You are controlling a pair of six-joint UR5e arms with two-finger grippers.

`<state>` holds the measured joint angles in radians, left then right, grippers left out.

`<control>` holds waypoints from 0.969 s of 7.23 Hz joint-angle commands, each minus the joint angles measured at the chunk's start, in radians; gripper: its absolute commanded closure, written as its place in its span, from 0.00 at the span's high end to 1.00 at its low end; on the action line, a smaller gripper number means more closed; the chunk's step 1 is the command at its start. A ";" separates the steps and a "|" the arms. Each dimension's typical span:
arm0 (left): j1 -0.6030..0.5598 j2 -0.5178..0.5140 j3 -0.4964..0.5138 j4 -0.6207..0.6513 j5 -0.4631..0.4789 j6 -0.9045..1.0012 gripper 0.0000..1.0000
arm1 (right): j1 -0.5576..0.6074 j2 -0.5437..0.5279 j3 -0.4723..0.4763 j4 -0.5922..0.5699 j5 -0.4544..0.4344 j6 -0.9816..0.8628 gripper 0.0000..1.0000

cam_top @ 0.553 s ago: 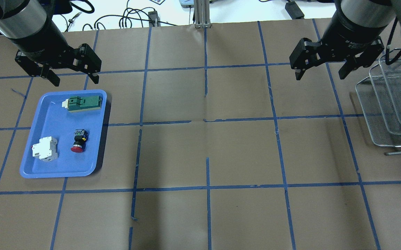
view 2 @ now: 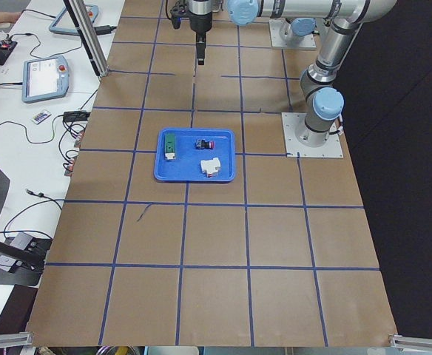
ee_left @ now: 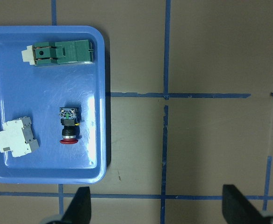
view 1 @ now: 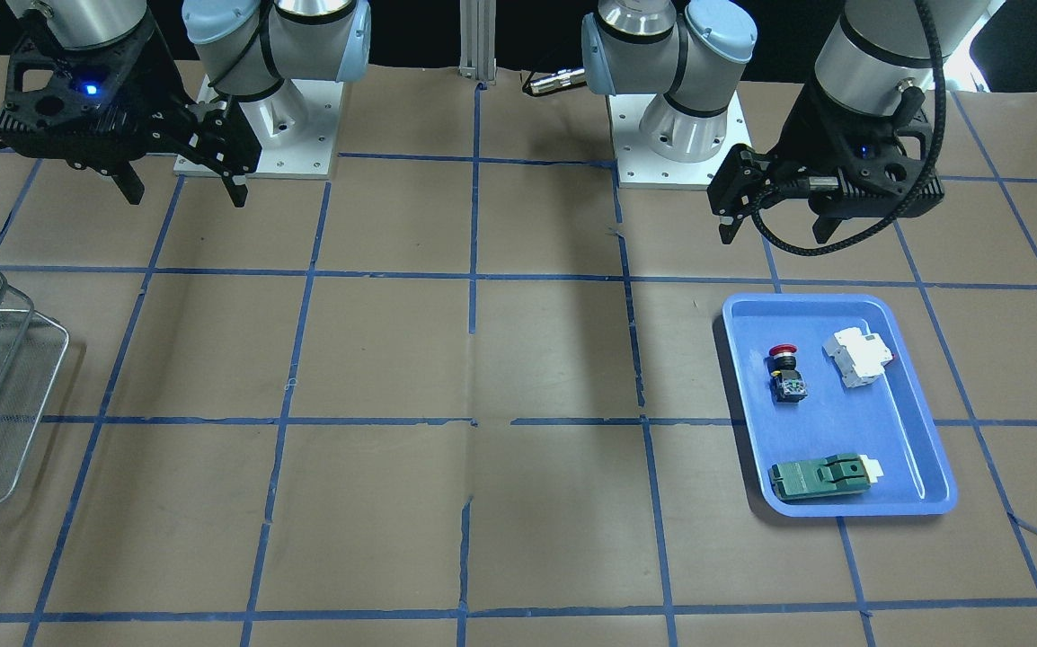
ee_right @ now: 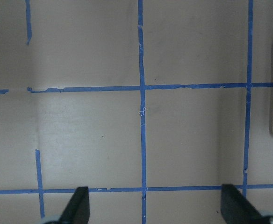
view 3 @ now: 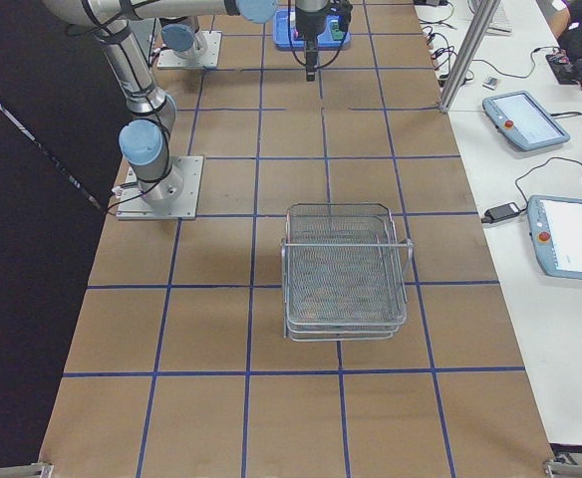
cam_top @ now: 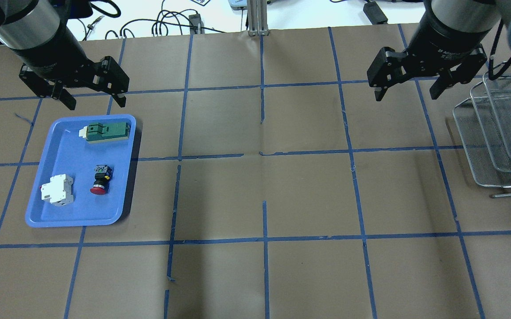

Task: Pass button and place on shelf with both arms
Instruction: 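Move the left gripper over the blue tray toward the red button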

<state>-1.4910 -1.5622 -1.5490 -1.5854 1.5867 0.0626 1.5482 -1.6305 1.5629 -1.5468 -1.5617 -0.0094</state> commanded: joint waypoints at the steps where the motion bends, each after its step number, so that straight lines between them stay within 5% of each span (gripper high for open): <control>1: 0.000 -0.001 -0.005 -0.002 0.004 0.003 1.00 | 0.001 0.000 0.009 -0.009 -0.009 0.008 1.00; 5: 0.000 -0.001 -0.008 -0.001 0.067 -0.004 1.00 | 0.003 -0.002 0.009 -0.026 0.003 0.005 1.00; 7: 0.001 -0.002 -0.011 -0.001 0.018 0.005 1.00 | 0.003 -0.002 -0.004 -0.021 0.005 0.005 1.00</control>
<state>-1.4908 -1.5637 -1.5583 -1.5860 1.6257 0.0644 1.5508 -1.6321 1.5679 -1.5706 -1.5582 -0.0048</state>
